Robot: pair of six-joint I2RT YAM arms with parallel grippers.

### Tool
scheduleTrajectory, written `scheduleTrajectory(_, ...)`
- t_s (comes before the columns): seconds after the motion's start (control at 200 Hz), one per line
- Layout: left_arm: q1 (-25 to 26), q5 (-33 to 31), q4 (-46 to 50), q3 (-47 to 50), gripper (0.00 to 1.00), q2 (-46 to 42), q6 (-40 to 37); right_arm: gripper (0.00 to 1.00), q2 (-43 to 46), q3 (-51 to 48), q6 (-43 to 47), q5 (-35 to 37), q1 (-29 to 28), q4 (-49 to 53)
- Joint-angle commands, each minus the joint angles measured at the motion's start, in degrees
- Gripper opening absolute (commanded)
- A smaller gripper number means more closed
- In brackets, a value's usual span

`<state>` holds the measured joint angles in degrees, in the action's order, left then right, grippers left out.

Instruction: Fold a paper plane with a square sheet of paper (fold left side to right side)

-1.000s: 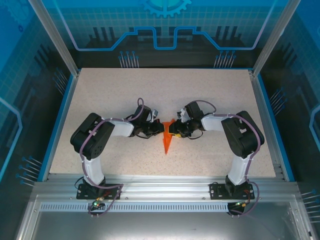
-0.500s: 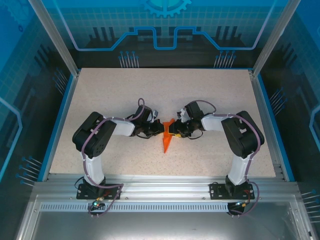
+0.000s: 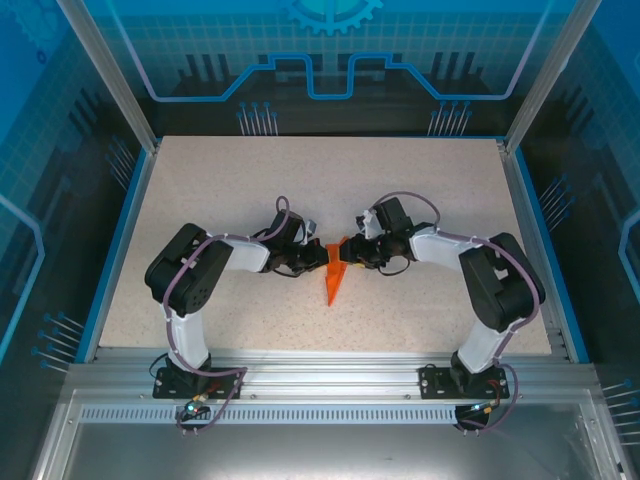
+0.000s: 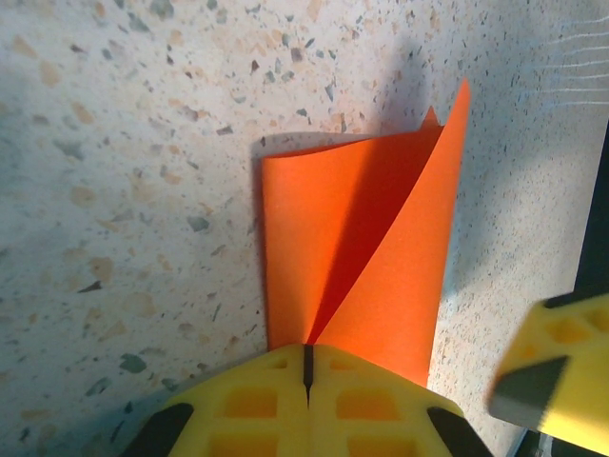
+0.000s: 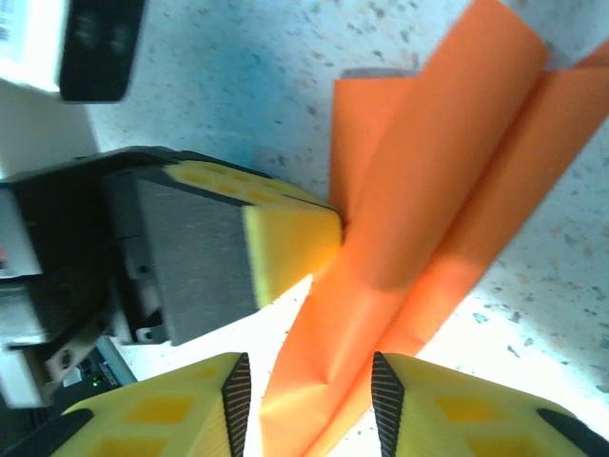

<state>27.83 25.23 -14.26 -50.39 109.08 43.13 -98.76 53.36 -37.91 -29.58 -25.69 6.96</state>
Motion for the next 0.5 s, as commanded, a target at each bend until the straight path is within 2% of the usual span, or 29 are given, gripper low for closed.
scheduleTrajectory(0.0, -0.29, -0.98, 0.73, -0.2, 0.02, 2.19, -2.09, 0.33, 0.35, 0.44, -1.59, -1.75, 0.16, -1.77)
scheduleTrajectory(0.115, -0.27, -1.15, 1.0, -0.32, 0.02, 2.14, -2.13, 0.27, -2.43, 2.69, -2.55, -2.28, -1.19, -2.8)
scheduleTrajectory(0.495, -0.02, -1.39, 1.6, -0.72, 0.02, 2.28, -2.78, 0.27, -8.51, 6.38, -3.01, -0.14, -1.85, -2.11)
